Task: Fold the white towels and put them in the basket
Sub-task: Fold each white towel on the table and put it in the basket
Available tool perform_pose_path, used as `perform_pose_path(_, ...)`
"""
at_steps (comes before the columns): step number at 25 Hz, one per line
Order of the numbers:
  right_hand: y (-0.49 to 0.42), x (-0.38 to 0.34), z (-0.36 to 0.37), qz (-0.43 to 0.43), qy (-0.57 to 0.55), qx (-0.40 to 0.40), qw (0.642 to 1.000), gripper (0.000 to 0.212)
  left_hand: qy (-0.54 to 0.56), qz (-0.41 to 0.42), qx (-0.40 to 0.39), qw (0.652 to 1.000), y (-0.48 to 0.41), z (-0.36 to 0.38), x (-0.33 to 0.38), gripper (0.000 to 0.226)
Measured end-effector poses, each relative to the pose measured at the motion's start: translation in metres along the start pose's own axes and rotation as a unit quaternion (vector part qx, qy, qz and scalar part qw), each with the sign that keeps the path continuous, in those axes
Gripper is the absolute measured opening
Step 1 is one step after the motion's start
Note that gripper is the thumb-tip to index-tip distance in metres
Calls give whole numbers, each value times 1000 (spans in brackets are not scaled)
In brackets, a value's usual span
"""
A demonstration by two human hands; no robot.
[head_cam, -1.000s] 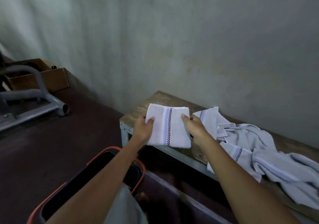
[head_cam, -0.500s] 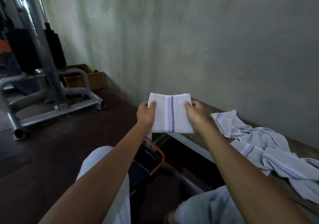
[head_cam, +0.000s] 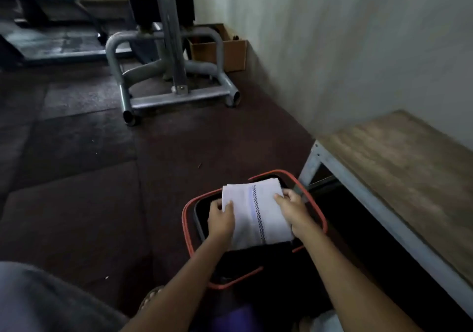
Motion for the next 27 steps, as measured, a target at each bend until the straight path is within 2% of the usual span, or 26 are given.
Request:
perform_pose_path(4,-56,64,78,63,67,-101,991,24,20,-148,62,987,-57,-21,-90,11)
perform_pose_path(9,-120,116,129,114,136,-142,974,31,13,-278,119,953,-115,-7,-158,10)
perform_pose_path(11,-138,136,145,129,170,-166,963,31,34,-317,163,934,-125,-1,-178,16)
perform_pose_path(12,-145,146,152,137,177,-172,959,31,23,-321,194,927,-129,1,-186,27)
perform_pose_path(16,-158,177,170,141,175,-194,955,30,-80,-279,268,919,-132,9,-193,38)
perform_pose_path(18,-157,179,171,110,168,-191,961,28,-116,-156,245,950,-124,9,-190,42)
perform_pose_path(20,-158,168,163,10,230,-173,958,35,-183,-13,177,967,-114,12,-189,52)
perform_pose_path(21,-160,159,157,-79,305,-166,935,41,-225,29,144,963,-111,14,-192,58)
perform_pose_path(22,-159,151,151,-177,406,-174,879,49,-282,44,110,952,-112,15,-197,60)
perform_pose_path(24,-155,149,145,-333,574,-223,714,67,-396,3,30,918,-118,17,-217,62)
perform_pose_path(25,-155,156,144,-373,626,-247,638,74,-440,-17,0,898,-122,15,-228,65)
perform_pose_path(26,-156,163,143,-392,660,-261,585,79,-462,-19,-16,886,-125,14,-235,67)
perform_pose_path(27,-160,172,145,-395,681,-270,554,84,-477,-16,-27,878,-127,14,-241,67)
Point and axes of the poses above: each hand's wrist, its own y-axis away from the middle knuckle, its own z-axis out of the palm, x = y × z, the point moved 3 cm from there along -y, towards the middle knuckle, and after that the axes turned 13 degrees about y, right-handed, at the moved point
